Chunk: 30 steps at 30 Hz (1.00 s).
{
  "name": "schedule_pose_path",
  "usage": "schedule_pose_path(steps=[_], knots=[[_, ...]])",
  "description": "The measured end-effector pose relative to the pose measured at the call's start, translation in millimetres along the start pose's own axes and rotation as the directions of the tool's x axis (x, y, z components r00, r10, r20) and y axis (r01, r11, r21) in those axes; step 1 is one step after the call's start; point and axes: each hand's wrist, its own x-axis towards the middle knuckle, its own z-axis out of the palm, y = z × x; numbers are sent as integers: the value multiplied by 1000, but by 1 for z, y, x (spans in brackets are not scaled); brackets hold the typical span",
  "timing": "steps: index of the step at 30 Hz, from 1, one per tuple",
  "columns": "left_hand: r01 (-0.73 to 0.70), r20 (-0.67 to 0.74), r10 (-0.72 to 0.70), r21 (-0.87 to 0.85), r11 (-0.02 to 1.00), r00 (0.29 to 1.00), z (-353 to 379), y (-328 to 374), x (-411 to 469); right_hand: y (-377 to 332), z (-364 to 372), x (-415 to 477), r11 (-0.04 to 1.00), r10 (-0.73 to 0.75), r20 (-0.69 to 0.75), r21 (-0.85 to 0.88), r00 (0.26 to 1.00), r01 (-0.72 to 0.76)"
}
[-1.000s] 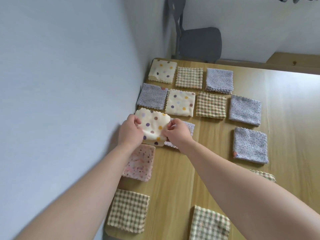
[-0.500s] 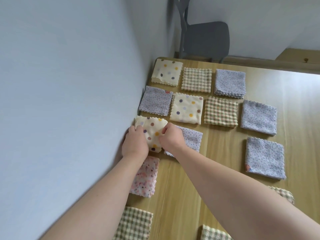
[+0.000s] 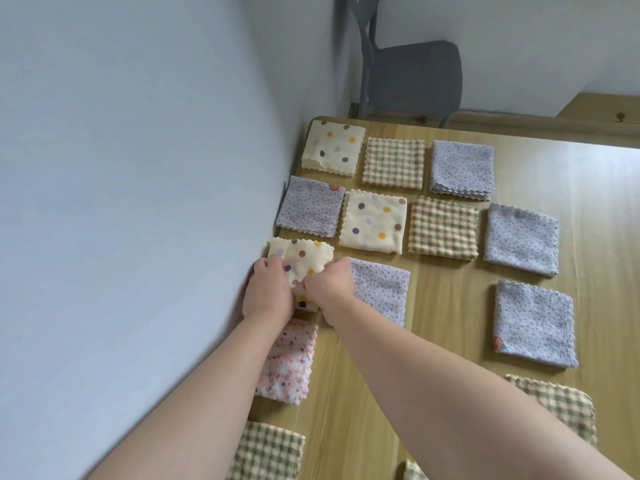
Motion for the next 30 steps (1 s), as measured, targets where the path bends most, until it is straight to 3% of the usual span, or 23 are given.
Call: schedule_pose_path(steps=[5, 12, 16, 18, 19, 21, 23, 25, 27, 30], knots=[[-15, -2, 15, -8, 1000, 1000, 2, -2, 3, 1, 3, -1, 991, -21, 48, 132, 999, 14], [-15, 17, 16, -53, 998, 1000, -7, -2, 3, -2, -2, -11, 956, -180, 90, 250, 980, 152], [88, -4, -94, -306, 948, 996, -16, 2, 0, -9, -21, -19, 915, -315, 96, 295, 944, 275], [215, 49, -227, -562, 799, 973, -22, 10, -2, -14, -39, -22, 890, -369, 108, 328, 923, 318], [280, 140, -261, -710, 646, 955, -25, 14, -2, -18, -49, -24, 878, -389, 106, 344, 915, 333], [387, 353, -166, -877, 283, 921, -29, 26, -4, -24, -70, -26, 859, -404, 99, 382, 909, 341], [457, 456, -26, -888, 51, 889, -36, 39, -3, -29, -89, -28, 833, -397, 102, 456, 912, 312], [497, 495, 40, -867, -36, 868, -42, 52, 1, -32, -106, -28, 811, -383, 113, 516, 917, 276], [500, 497, 69, -865, -39, 865, -45, 65, 6, -32, -122, -27, 812, -374, 123, 522, 919, 260], [464, 473, 87, -879, 108, 877, -44, 84, 19, -30, -144, -19, 832, -334, 130, 506, 934, 227]])
